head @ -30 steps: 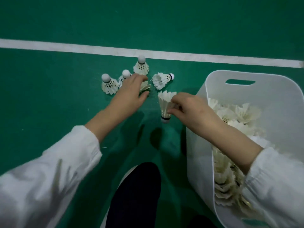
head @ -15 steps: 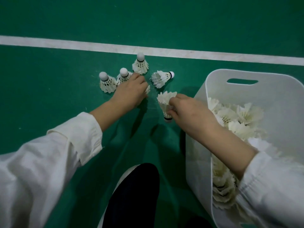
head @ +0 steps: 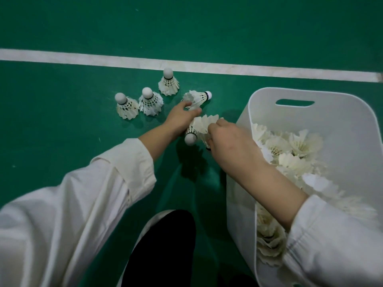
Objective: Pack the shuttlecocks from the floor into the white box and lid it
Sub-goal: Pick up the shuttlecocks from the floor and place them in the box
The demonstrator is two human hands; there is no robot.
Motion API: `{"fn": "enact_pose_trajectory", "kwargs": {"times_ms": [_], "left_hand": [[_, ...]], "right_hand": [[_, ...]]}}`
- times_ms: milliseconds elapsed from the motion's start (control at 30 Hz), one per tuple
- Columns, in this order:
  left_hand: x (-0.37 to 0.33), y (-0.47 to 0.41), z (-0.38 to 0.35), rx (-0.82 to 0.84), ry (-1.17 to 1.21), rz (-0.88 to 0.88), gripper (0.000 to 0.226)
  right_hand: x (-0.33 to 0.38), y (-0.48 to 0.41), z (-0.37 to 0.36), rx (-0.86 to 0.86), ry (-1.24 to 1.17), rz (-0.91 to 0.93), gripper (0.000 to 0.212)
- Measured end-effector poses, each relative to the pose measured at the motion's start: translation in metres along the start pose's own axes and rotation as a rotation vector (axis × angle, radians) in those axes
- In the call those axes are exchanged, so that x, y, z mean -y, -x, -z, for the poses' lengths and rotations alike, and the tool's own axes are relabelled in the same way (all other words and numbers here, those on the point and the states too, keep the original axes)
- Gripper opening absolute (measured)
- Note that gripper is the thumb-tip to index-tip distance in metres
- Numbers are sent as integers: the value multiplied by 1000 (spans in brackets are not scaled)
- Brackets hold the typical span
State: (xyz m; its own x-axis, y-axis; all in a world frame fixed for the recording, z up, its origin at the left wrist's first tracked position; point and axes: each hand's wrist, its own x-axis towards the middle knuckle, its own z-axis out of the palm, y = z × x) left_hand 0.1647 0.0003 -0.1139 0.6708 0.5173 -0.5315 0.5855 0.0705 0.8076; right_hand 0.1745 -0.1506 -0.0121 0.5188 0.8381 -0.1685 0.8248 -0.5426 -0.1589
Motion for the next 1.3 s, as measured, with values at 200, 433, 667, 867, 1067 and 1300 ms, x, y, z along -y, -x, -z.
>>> {"fn": "enact_pose_trajectory", "kwargs": {"times_ms": [200, 433, 667, 867, 1067, 1300], "left_hand": [[6, -19, -8, -43, 232, 83, 37], [12, 6, 5, -218, -53, -59, 23], [20, 93, 52, -308, -92, -375, 6], [-12, 156, 48, -265, -292, -604, 4], [-40, 183, 25, -149, -424, -790, 16], [-55, 193, 6, -86, -458, -890, 15]], "right_hand": [[-1, 1, 1, -19, -41, -15, 14], [-1, 1, -1, -46, -69, -5, 12], [-3, 1, 50, -153, -585, -49, 13], [-39, 44, 104, -187, -566, -138, 4], [-83, 106, 105, -204, -427, -369, 11], [-112, 119, 69, -171, -392, -502, 17]]}}
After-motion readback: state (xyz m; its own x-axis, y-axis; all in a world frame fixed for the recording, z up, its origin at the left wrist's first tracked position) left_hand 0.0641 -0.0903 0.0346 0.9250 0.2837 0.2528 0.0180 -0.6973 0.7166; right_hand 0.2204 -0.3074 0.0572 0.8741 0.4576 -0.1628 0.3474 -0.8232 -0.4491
